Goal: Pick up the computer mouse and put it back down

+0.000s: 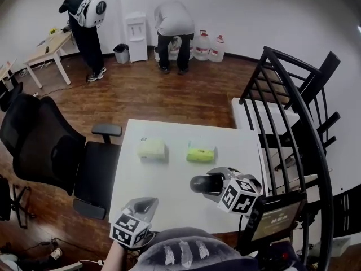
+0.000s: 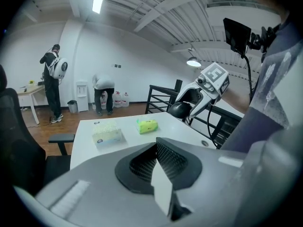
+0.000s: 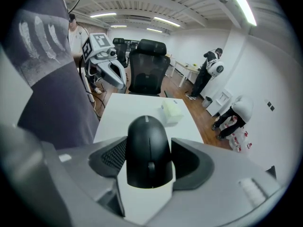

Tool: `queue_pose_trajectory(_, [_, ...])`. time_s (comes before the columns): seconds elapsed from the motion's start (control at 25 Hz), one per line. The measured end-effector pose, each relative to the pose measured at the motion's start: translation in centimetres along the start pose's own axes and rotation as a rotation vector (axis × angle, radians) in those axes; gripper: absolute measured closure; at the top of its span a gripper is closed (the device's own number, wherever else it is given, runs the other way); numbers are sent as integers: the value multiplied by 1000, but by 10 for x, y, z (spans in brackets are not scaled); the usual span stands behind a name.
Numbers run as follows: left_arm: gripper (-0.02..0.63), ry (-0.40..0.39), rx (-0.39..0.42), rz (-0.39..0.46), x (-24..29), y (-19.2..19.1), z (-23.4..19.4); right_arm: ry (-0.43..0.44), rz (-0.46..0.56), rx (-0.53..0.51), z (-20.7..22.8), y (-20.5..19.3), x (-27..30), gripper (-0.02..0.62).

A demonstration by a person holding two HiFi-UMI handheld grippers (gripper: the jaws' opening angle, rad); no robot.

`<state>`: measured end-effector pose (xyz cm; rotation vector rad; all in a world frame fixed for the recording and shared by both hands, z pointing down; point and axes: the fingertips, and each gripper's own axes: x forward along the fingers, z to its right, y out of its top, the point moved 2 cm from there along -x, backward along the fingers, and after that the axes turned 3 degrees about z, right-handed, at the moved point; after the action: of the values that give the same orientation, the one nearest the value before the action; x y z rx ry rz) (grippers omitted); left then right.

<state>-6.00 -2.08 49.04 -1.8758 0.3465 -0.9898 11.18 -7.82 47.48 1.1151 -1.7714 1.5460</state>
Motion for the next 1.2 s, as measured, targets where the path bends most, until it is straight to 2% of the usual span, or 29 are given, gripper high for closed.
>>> queue_pose_trajectory(0.36, [591,32,-25,1,-8,-8,0,43,-13,20,-4,-7,30,302])
queue_pose_trajectory(0.76, [590,47,-30,-9,-14,-17,2,117,-67,33,-16,-25,81,302])
queue_pose_trajectory(1.2, [590,52,-42,-31,-15,-27,1,152,-127,33,-22,-43,135,302])
